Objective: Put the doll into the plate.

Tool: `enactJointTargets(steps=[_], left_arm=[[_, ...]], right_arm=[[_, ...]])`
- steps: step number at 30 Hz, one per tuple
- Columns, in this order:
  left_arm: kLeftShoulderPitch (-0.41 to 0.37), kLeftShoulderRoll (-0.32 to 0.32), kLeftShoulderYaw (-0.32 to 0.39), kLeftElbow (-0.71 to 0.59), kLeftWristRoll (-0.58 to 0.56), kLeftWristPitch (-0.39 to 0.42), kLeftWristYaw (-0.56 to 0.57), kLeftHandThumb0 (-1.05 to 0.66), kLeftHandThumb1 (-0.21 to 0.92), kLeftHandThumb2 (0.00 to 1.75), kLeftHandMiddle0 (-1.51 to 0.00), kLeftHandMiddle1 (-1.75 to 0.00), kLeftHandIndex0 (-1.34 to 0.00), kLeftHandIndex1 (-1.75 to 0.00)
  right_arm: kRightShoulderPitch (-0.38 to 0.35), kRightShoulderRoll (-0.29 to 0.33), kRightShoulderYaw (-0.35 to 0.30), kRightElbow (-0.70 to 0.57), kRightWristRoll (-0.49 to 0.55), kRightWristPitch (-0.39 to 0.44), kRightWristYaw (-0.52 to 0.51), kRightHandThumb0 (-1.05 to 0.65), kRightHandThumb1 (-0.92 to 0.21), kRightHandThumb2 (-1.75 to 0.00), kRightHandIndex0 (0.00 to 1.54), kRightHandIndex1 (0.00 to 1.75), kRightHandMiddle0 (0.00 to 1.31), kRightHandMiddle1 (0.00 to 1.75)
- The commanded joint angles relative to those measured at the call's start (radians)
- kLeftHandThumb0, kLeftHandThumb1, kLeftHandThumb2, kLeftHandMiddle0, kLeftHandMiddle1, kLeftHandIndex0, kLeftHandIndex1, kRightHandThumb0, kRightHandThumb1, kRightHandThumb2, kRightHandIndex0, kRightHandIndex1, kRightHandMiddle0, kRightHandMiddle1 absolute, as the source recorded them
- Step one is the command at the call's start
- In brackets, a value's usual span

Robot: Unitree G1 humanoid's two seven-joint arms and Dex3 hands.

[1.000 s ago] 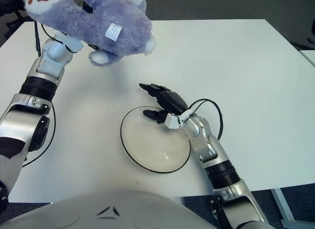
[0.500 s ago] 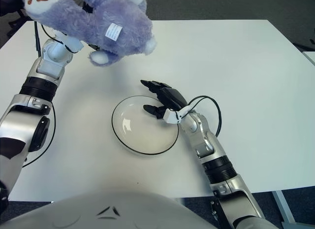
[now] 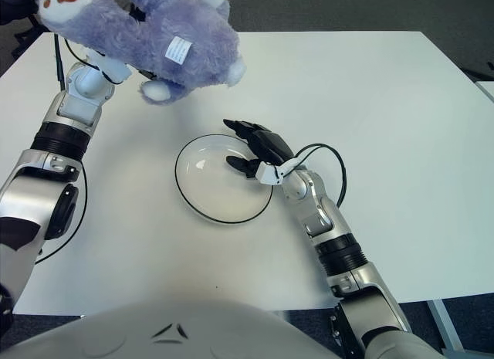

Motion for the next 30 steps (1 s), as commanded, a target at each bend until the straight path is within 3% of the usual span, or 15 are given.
enactJointTargets(steps=[1, 16, 30], left_arm=[[0.008, 0.005, 0.018, -0.016, -0.010, 0.000, -0.003, 0.00, 0.23, 1.39, -0.70, -1.66, -0.45, -1.75], [0.008, 0.005, 0.019, -0.015, -0.016, 0.003, -0.006, 0.00, 0.23, 1.39, -0.70, -1.66, -0.45, -1.75], [0.016, 0.005, 0.022, -0.026, -0.016, 0.009, -0.006, 0.00, 0.24, 1.39, -0.70, -1.66, -0.45, -1.75]], right_arm=[[-0.009, -0.011, -0.001, 0.018, -0.015, 0.001, -0.007, -0.65, -0.92, -0.80, 0.20, 0.00, 0.26, 0.05], [-0.042, -0.020, 0.000, 0.038, -0.023, -0.002, -0.017, -0.66, -0.92, -0.81, 0.20, 0.00, 0.26, 0.04], [-0.022, -0.042, -0.017, -0.017, 0.000, 0.003, 0.017, -0.66, -0.92, -0.80, 0.21, 0.00, 0.26, 0.04]])
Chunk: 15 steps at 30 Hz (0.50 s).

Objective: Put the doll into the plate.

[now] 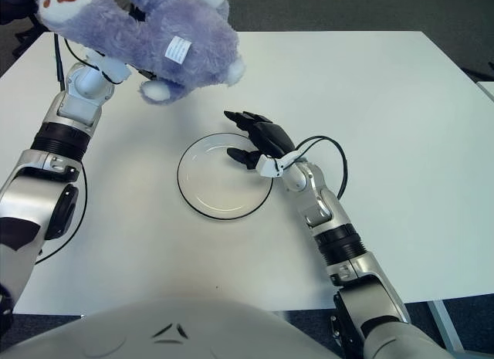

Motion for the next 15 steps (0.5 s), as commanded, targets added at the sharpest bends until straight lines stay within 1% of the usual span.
enactJointTargets(steps=[1, 7, 12, 14, 15], left_arm=[[0.010, 0.005, 0.019, -0.020, -0.014, 0.005, -0.004, 0.00, 0.24, 1.39, -0.70, -1.66, -0.45, -1.75], [0.012, 0.005, 0.021, -0.024, -0.011, 0.008, -0.003, 0.00, 0.23, 1.39, -0.70, -1.66, -0.45, -1.75], [0.013, 0.005, 0.022, -0.026, -0.011, 0.010, -0.003, 0.00, 0.23, 1.39, -0.70, -1.66, -0.45, -1.75], [0.013, 0.004, 0.022, -0.027, -0.009, 0.013, -0.001, 0.00, 0.23, 1.39, -0.70, -1.66, -0.45, -1.75], [0.013, 0.004, 0.023, -0.027, -0.008, 0.014, -0.001, 0.00, 0.23, 1.39, -0.70, -1.66, -0.45, -1.75]], right_arm=[[0.014, -0.021, -0.014, -0.021, 0.002, 0.008, 0.013, -0.66, -0.92, -0.80, 0.21, 0.00, 0.26, 0.04], [0.027, -0.037, -0.039, -0.071, 0.063, 0.018, 0.074, -0.66, -0.92, -0.79, 0.21, 0.00, 0.26, 0.04], [0.031, -0.040, -0.048, -0.089, 0.083, 0.027, 0.100, -0.66, -0.92, -0.79, 0.22, 0.00, 0.26, 0.04], [0.036, -0.040, -0.094, -0.185, 0.229, 0.131, 0.217, -0.67, -0.92, -0.79, 0.22, 0.00, 0.25, 0.03], [0.037, -0.040, -0.109, -0.218, 0.277, 0.171, 0.256, -0.68, -0.92, -0.80, 0.22, 0.00, 0.24, 0.03]])
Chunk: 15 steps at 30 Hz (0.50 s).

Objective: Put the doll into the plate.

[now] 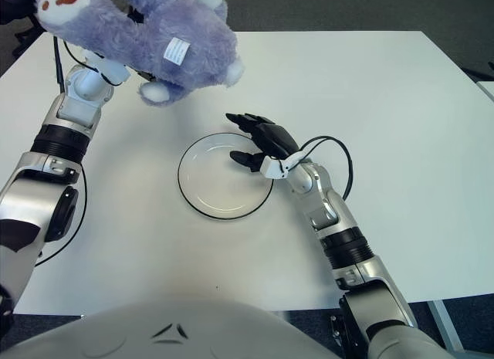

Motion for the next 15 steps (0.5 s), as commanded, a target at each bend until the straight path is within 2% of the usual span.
enactJointTargets(steps=[1, 4, 6, 9, 12, 15], left_arm=[[0.001, 0.005, 0.017, -0.010, -0.009, 0.004, -0.001, 0.00, 0.23, 1.39, -0.70, -1.66, -0.45, -1.75], [0.001, 0.005, 0.017, -0.010, -0.009, 0.004, -0.001, 0.00, 0.23, 1.39, -0.70, -1.66, -0.45, -1.75], [0.000, 0.004, 0.017, -0.009, -0.006, 0.007, 0.001, 0.00, 0.23, 1.39, -0.70, -1.66, -0.45, -1.75], [0.000, 0.004, 0.017, -0.010, -0.003, 0.010, 0.004, 0.00, 0.23, 1.39, -0.70, -1.66, -0.45, -1.75], [-0.001, 0.003, 0.016, -0.007, -0.001, 0.012, 0.005, 0.00, 0.23, 1.39, -0.70, -1.66, -0.45, -1.75], [-0.004, 0.003, 0.016, -0.001, 0.001, 0.012, 0.007, 0.00, 0.23, 1.39, -0.70, -1.66, -0.45, -1.75]], right_arm=[[0.010, -0.010, -0.065, -0.126, 0.167, 0.126, 0.129, -0.68, -0.92, -0.80, 0.22, 0.00, 0.24, 0.02], [0.011, -0.012, -0.069, -0.148, 0.182, 0.158, 0.147, -0.69, -0.92, -0.80, 0.22, 0.00, 0.23, 0.02], [-0.006, 0.000, -0.108, -0.207, 0.254, 0.252, 0.176, -0.70, -0.92, -0.79, 0.22, 0.00, 0.23, 0.02], [-0.024, 0.010, -0.143, -0.259, 0.315, 0.338, 0.189, -0.71, -0.92, -0.79, 0.22, 0.01, 0.24, 0.02], [-0.040, 0.012, -0.160, -0.283, 0.341, 0.383, 0.186, -0.71, -0.92, -0.79, 0.22, 0.01, 0.25, 0.03], [-0.067, 0.023, -0.190, -0.291, 0.371, 0.403, 0.166, -0.67, -0.92, -0.74, 0.29, 0.03, 0.28, 0.05]])
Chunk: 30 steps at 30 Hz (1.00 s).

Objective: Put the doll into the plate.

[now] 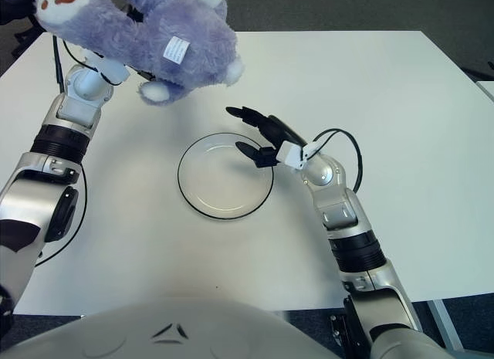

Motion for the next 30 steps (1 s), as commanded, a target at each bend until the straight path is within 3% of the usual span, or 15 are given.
enactJointTargets(steps=[1, 11, 19, 30], left_arm=[[-0.005, 0.003, 0.014, 0.002, 0.001, 0.002, 0.008, 0.00, 0.23, 1.39, -0.70, -1.66, -0.45, -1.75], [-0.007, 0.003, 0.015, 0.007, 0.006, 0.001, 0.011, 0.00, 0.23, 1.39, -0.70, -1.66, -0.45, -1.75], [-0.009, 0.004, 0.015, 0.013, 0.007, -0.001, 0.010, 0.00, 0.23, 1.39, -0.70, -1.66, -0.45, -1.75], [-0.006, 0.014, 0.012, 0.019, 0.011, -0.023, 0.006, 0.00, 0.23, 1.39, -0.70, -1.66, -0.45, -1.75]], right_arm=[[-0.040, 0.015, -0.041, -0.024, 0.041, 0.031, -0.021, -0.66, -0.92, -0.73, 0.30, 0.04, 0.29, 0.05], [-0.097, 0.046, -0.098, 0.004, 0.064, 0.013, -0.098, -0.59, -0.92, -0.68, 0.39, 0.04, 0.35, 0.08], [-0.156, 0.007, -0.144, 0.021, 0.068, 0.026, -0.106, -0.56, -0.92, -0.63, 0.41, 0.03, 0.36, 0.09], [-0.196, -0.049, -0.188, 0.250, -0.006, -0.163, -0.191, -0.53, -0.92, -0.53, 0.42, 0.02, 0.36, 0.10]])
